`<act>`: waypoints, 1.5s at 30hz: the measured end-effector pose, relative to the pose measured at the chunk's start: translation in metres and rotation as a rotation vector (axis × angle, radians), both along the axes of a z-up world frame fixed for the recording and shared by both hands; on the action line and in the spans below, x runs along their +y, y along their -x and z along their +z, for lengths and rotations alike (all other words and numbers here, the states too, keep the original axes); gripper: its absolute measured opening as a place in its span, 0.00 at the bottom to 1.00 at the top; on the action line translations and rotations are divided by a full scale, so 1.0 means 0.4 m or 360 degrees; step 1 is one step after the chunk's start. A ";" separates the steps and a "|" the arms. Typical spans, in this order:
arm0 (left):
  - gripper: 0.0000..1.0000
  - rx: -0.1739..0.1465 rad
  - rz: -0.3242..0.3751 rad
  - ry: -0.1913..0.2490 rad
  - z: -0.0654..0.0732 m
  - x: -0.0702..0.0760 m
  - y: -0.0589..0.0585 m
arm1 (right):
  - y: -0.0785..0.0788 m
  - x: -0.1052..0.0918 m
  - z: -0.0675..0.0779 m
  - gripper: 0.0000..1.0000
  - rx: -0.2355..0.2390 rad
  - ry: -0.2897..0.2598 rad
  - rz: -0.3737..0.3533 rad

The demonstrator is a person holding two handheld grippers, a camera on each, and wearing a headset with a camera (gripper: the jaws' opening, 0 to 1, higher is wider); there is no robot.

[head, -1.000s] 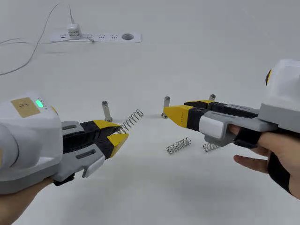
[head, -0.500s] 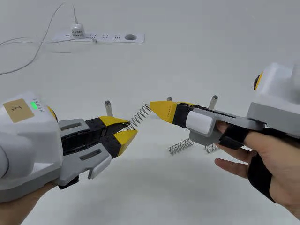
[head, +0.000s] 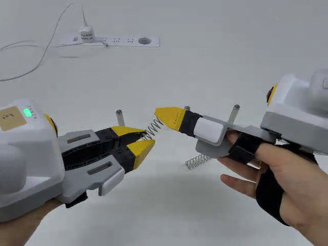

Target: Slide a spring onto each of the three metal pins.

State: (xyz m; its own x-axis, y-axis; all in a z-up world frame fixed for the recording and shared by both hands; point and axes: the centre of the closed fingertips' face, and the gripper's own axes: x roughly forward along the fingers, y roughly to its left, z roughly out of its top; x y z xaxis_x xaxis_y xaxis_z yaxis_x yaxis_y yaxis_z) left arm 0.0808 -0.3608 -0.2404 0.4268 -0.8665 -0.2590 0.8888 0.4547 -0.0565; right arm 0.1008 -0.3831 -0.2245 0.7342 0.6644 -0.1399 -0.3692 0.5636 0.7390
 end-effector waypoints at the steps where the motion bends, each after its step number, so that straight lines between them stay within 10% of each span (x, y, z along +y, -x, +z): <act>1: 0.10 0.0010 -0.0003 0.0002 -0.001 0.000 0.001 | 0.000 0.001 0.001 0.19 0.0001 -0.0004 -0.0001; 34: 0.18 0.0095 0.0074 -0.0096 -0.035 0.022 -0.007 | -0.016 0.038 0.020 0.11 -0.0211 0.0261 0.0125; 45: 0.37 0.0102 0.0209 -0.0151 -0.042 0.062 -0.029 | -0.062 0.056 0.062 0.11 -0.0472 0.0400 0.0117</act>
